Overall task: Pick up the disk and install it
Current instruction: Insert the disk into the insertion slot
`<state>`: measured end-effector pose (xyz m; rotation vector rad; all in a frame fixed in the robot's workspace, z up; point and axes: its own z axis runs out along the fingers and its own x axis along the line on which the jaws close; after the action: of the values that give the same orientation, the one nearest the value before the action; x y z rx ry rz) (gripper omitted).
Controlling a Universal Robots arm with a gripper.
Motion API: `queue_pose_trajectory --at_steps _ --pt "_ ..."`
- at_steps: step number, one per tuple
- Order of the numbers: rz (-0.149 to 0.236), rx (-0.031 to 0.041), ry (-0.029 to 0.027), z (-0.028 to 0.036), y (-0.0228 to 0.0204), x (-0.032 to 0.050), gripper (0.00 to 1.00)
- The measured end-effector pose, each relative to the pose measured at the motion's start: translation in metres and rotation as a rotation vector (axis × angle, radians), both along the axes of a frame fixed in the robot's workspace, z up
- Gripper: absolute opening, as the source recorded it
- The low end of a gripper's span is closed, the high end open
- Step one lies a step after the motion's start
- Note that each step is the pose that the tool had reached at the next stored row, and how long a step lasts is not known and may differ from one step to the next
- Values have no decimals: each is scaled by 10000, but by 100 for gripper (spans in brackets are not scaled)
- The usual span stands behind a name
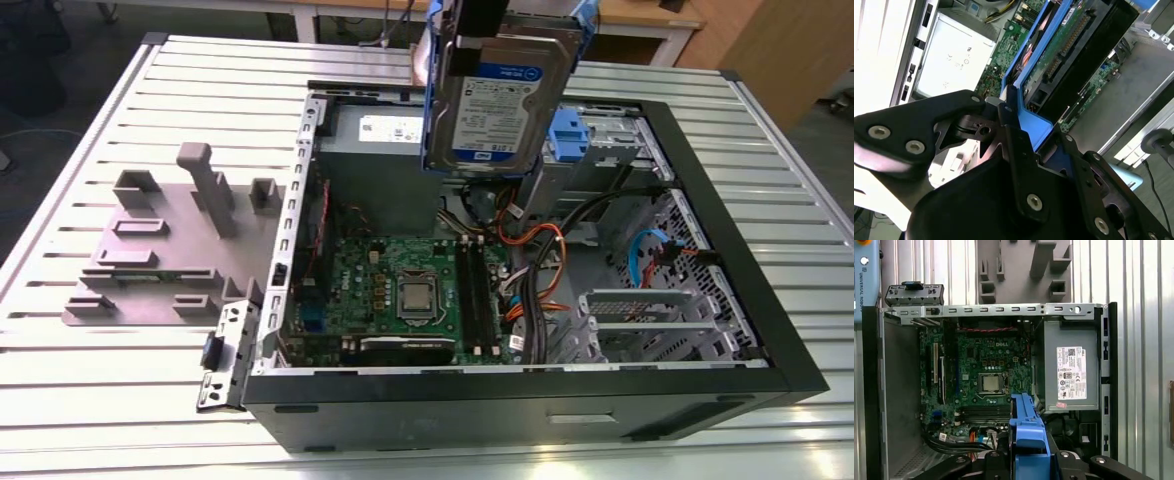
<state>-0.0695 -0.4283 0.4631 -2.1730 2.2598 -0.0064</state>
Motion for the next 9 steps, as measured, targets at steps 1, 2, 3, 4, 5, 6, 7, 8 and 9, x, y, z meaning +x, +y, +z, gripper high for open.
queue_pose_trajectory --at_steps 1,2,3,4,5,6,7,8,9 --pt "1 0 0 0 0 11 36" --pt "1 0 0 0 0 22 36" --pt "1 0 0 0 0 22 36" --pt "1 -1 0 0 0 22 36" --pt "2 0 0 0 -3 22 36" --pt "2 -2 0 0 -6 22 36" --pt "2 -1 0 0 -11 22 36" --pt "2 -1 0 0 -17 22 36" --pt "2 -2 0 0 -22 22 36"
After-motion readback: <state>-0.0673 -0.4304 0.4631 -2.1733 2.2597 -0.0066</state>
